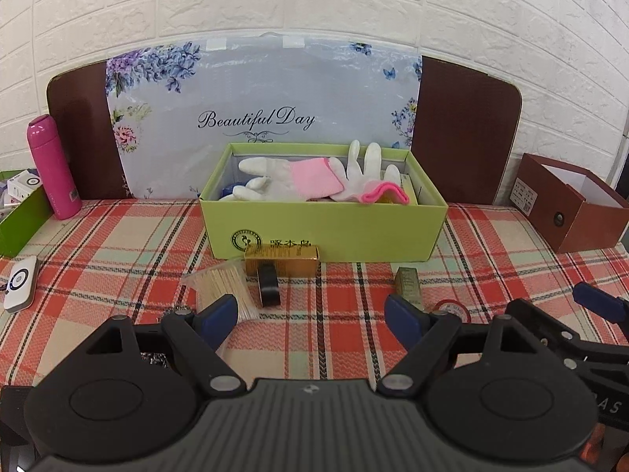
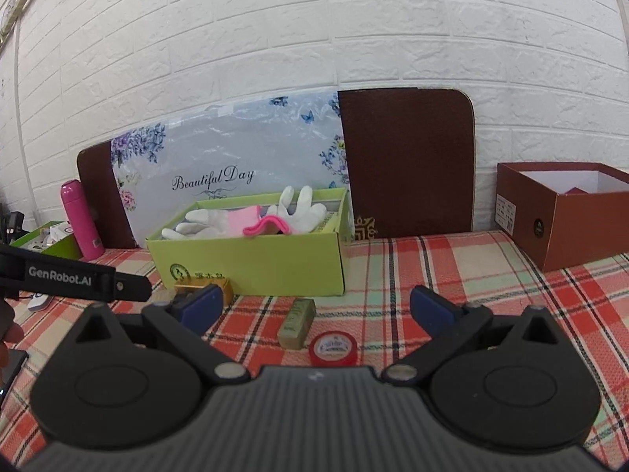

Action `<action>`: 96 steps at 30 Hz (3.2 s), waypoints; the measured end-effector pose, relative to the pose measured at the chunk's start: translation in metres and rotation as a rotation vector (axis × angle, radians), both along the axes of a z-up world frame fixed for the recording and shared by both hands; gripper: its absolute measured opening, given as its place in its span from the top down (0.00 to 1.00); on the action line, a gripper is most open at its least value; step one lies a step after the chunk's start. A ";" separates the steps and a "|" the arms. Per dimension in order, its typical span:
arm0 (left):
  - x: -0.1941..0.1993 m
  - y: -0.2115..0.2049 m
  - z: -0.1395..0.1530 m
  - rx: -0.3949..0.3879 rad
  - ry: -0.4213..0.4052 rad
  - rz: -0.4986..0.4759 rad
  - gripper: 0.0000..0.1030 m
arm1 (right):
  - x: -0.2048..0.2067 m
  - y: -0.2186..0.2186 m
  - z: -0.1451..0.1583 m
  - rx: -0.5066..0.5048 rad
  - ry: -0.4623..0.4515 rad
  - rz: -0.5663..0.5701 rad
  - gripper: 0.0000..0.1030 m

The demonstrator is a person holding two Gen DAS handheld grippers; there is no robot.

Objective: Organize objects
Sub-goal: 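Grasp the olive small box with the left tool while the right tool grasps the red tape, then carry the olive box and red tape into the lime-green box and release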

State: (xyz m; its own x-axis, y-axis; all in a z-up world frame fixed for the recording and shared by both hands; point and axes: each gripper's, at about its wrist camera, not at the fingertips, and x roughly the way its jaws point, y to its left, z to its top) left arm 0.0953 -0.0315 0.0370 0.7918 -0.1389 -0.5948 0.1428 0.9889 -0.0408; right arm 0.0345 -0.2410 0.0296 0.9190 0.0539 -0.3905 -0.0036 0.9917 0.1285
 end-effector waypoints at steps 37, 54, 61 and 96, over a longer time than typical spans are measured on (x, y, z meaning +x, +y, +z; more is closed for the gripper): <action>0.117 -0.079 -0.089 -0.163 0.223 -0.223 0.76 | 0.013 0.006 -0.074 -0.096 0.242 0.147 0.57; 0.015 0.014 -0.088 -0.072 0.219 -0.130 0.68 | 0.011 0.064 -0.079 -0.141 0.254 0.292 0.52; 0.017 0.010 -0.090 -0.053 0.204 -0.131 0.66 | 0.015 0.062 -0.082 -0.135 0.274 0.276 0.52; 0.181 0.028 0.024 -0.121 -0.097 -0.122 0.75 | 0.224 0.071 0.010 -0.214 -0.009 0.186 0.51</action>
